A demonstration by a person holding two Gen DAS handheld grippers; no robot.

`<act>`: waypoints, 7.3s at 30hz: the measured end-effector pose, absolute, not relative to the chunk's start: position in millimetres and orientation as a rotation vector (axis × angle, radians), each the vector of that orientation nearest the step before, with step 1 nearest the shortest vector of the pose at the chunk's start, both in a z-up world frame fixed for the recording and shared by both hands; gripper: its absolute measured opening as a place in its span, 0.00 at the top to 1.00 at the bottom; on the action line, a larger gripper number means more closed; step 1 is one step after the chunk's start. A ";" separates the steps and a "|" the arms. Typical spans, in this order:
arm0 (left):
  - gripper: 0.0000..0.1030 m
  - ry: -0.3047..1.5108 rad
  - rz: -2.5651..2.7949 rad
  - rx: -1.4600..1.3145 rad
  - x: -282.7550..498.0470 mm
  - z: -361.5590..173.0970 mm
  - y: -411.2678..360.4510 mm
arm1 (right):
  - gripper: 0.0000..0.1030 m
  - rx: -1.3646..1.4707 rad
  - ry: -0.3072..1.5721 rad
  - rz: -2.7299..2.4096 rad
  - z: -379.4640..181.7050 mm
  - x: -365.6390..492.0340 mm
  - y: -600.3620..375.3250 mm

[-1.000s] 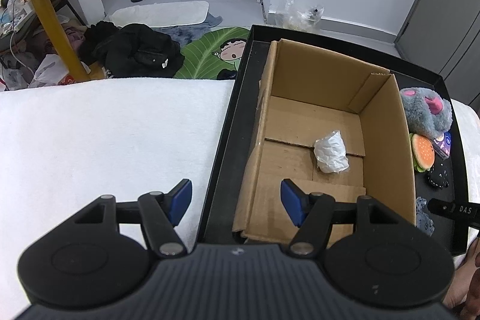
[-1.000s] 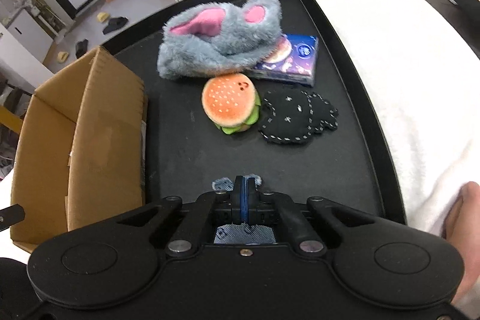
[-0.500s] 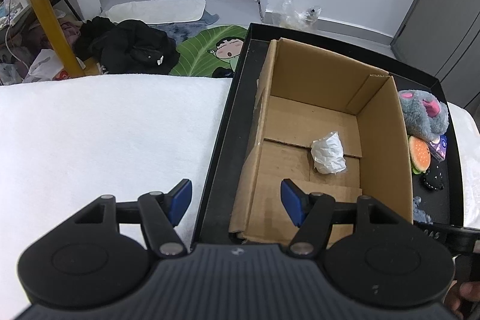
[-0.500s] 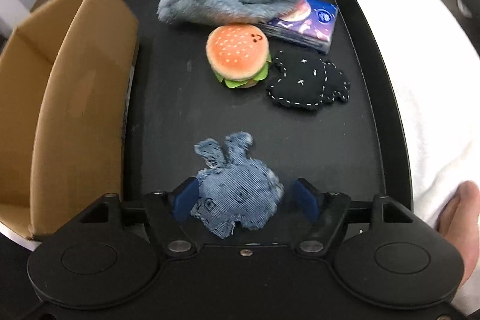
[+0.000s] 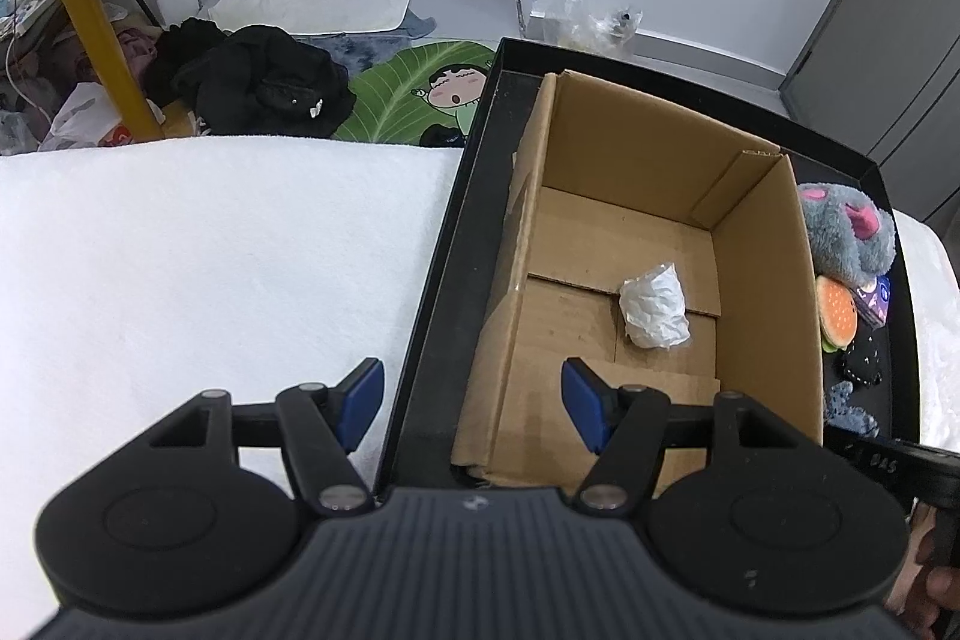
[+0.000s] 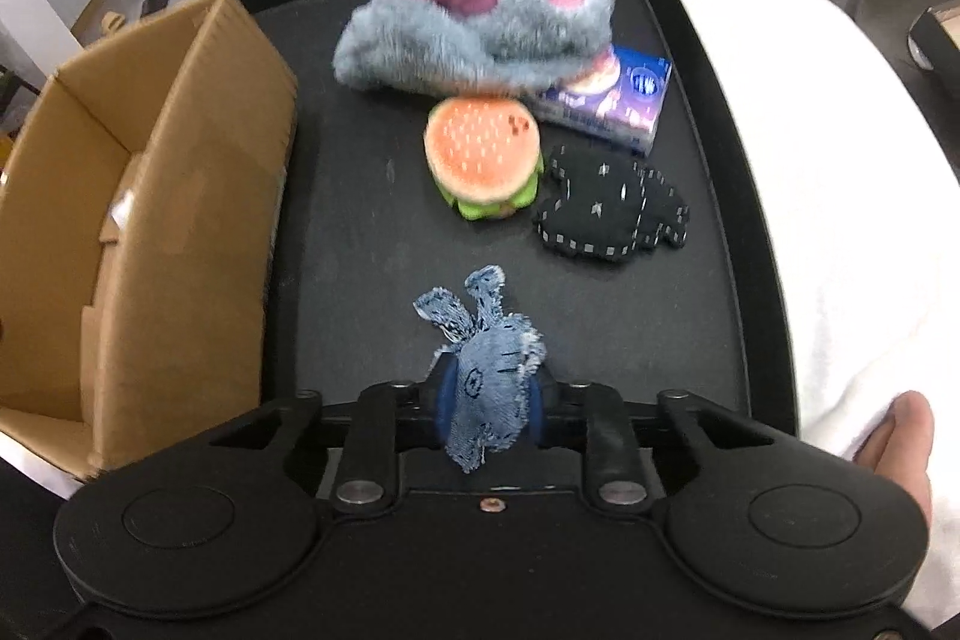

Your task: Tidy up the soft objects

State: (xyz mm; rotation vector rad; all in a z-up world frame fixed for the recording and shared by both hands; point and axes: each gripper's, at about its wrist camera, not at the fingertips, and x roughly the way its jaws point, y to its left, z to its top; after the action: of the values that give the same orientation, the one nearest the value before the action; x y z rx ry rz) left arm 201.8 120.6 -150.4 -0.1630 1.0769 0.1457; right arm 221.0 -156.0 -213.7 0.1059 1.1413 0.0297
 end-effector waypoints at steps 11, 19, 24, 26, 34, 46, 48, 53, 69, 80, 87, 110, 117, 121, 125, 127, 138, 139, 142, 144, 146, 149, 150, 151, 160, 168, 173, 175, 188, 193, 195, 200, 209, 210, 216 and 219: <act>0.38 1.069 0.146 -0.184 201.2 -150.1 122.6 | 0.84 0.136 1.041 0.068 -174.1 227.5 -157.8; 0.38 1.066 0.149 -0.189 201.3 -151.1 124.9 | 0.84 0.143 0.964 0.126 -143.4 239.7 -140.0; 0.38 1.060 0.140 -0.197 201.1 -152.1 126.9 | 0.84 0.150 0.916 0.167 -123.7 239.9 -126.5; 0.40 1.066 0.138 -0.202 201.6 -154.1 128.0 | 0.84 0.158 0.901 0.182 -119.0 241.2 -120.1; 0.60 1.070 0.099 -0.215 203.0 -159.5 129.5 | 0.83 0.161 0.851 0.231 -108.4 248.8 -90.8; 0.81 1.080 0.044 -0.252 205.7 -170.1 136.6 | 0.82 0.121 0.886 0.298 -123.5 264.4 -37.8; 0.85 1.082 0.035 -0.251 206.1 -172.1 137.5 | 0.82 0.116 0.880 0.308 -123.9 265.4 -31.2; 0.88 1.075 0.028 -0.238 205.9 -173.7 135.7 | 0.75 0.139 0.853 0.354 -120.8 269.8 -22.7; 0.87 1.078 0.053 -0.216 204.5 -168.0 130.8 | 0.43 0.110 0.848 0.338 -118.3 248.6 -60.8; 0.84 1.051 0.097 -0.151 200.7 -157.7 121.9 | 0.27 0.086 0.821 0.251 -115.5 237.7 -106.7; 0.64 1.042 0.130 -0.114 200.0 -154.0 115.9 | 0.19 0.108 0.810 0.212 -114.6 235.4 -141.4; 0.44 1.002 0.166 -0.002 199.8 -147.3 95.3 | 0.29 0.243 1.003 0.124 -147.8 271.8 -242.8; 0.42 1.008 0.174 0.027 201.0 -148.1 91.1 | 0.38 0.305 1.092 0.119 -179.7 283.0 -250.9; 0.42 1.015 0.176 0.035 202.7 -149.5 90.7 | 0.39 0.292 1.126 0.116 -191.4 289.8 -246.9; 0.42 1.023 0.181 0.022 205.7 -150.3 91.4 | 0.39 0.280 1.156 0.105 -203.4 294.4 -247.5; 0.42 1.019 0.181 0.014 206.3 -149.8 91.6 | 0.39 0.271 1.171 0.100 -209.3 296.4 -246.4; 0.42 1.009 0.153 0.003 208.1 -147.7 87.3 | 0.39 0.167 1.208 0.058 -231.2 303.9 -230.1; 0.42 1.009 0.155 0.005 208.2 -147.8 86.1 | 0.39 0.151 1.199 0.055 -231.3 303.4 -228.3; 0.42 1.011 0.152 0.008 207.9 -147.4 85.3 | 0.47 0.118 1.180 0.047 -230.0 301.9 -224.9; 0.42 1.009 0.150 0.015 207.0 -146.9 84.2 | 0.58 0.091 1.169 0.043 -228.2 300.1 -223.8; 0.42 1.008 0.150 0.022 205.8 -146.3 83.4 | 0.69 0.107 1.174 0.060 -227.1 298.5 -224.7; 0.42 1.006 0.151 0.028 205.5 -146.0 82.0 | 0.72 0.100 1.164 0.076 -223.3 294.7 -224.5; 0.42 1.006 0.153 0.030 205.4 -145.9 81.9 | 0.73 0.096 1.158 0.079 -221.6 293.6 -224.1; 0.42 1.005 0.153 0.029 205.2 -145.6 82.0 | 0.74 0.095 1.152 0.083 -219.3 291.5 -224.0; 0.42 1.008 0.155 0.013 203.8 -144.3 84.3 | 0.74 0.126 1.104 0.120 -194.7 276.4 -226.3; 0.42 1.006 0.147 -0.006 204.5 -145.0 89.1 | 0.73 0.128 1.036 0.159 -166.6 272.8 -217.5; 0.42 1.022 0.153 -0.045 204.9 -147.7 95.7 | 0.73 0.139 0.997 0.192 -150.3 272.4 -197.9; 0.42 1.016 0.150 -0.065 204.2 -146.9 98.3 | 0.73 0.137 0.978 0.212 -141.2 271.1 -188.5; 0.42 1.018 0.125 -0.110 204.3 -152.9 107.2 | 0.72 0.106 0.937 0.287 -111.3 276.9 -136.5; 0.43 1.022 0.113 -0.130 203.9 -154.9 111.4 | 0.71 0.087 0.929 0.292 -108.9 278.4 -121.6; 0.45 1.018 0.107 -0.140 204.2 -154.9 112.9 | 0.71 0.086 0.931 0.297 -109.2 279.4 -116.3; 0.51 1.016 0.106 -0.153 205.6 -157.6 115.9 | 0.70 0.072 0.929 0.318 -108.3 279.3 -102.9; 0.75 1.038 0.093 -0.186 206.9 -164.0 121.6 | 0.67 0.021 0.926 0.362 -108.6 279.6 -70.9; 0.77 1.038 0.093 -0.189 206.6 -164.1 122.3 | 0.67 0.012 0.923 0.362 -109.2 279.7 -67.7; 0.81 1.031 0.088 -0.190 206.6 -165.9 124.1 | 0.65 -0.054 0.886 0.363 -108.6 282.7 -52.3; 0.81 1.036 0.086 -0.197 208.2 -167.3 125.4 | 0.51 -0.082 0.872 0.362 -108.3 284.2 -46.0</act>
State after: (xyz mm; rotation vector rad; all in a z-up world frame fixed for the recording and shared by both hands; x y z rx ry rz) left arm 208.2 125.4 -167.3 -0.1974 1.0356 0.0855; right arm 284.2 -46.0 -108.3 -0.0824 0.8717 0.3625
